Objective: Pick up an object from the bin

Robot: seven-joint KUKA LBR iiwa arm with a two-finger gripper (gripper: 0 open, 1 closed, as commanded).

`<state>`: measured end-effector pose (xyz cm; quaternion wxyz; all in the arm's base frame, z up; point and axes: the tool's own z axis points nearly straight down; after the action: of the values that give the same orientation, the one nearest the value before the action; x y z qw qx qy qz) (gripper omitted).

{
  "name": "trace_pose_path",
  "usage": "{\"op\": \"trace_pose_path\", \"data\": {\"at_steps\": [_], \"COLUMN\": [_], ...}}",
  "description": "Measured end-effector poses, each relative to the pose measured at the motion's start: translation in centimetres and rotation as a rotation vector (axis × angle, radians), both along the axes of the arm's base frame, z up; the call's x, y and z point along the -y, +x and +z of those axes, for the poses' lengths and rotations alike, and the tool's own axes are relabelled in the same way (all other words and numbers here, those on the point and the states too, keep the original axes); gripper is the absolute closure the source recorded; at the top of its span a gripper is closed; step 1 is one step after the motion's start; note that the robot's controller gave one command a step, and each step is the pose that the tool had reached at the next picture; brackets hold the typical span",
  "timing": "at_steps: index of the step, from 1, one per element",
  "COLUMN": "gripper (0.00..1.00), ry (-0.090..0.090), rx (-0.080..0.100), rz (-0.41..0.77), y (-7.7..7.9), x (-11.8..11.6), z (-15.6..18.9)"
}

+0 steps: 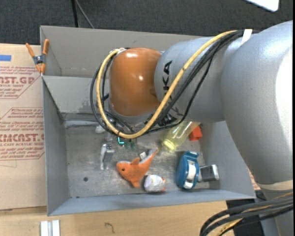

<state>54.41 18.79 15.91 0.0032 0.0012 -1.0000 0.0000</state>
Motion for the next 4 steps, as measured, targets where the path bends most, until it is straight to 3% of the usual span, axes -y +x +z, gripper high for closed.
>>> {"op": "trace_pose_path", "data": {"at_steps": [1,2,3,4], "gripper": [0.00,0.00,0.00,0.00], "ry": [0.001,0.002,0.000,0.002], "rx": [0.007,0.011,0.008,0.006], "rz": [-0.002,0.097,0.154,0.270], "y": [0.2,-0.1,0.4,-2.4], "x": [0.1,2.8,8.5,9.0], "z": [0.4,-3.6,-1.3,-4.7]}}
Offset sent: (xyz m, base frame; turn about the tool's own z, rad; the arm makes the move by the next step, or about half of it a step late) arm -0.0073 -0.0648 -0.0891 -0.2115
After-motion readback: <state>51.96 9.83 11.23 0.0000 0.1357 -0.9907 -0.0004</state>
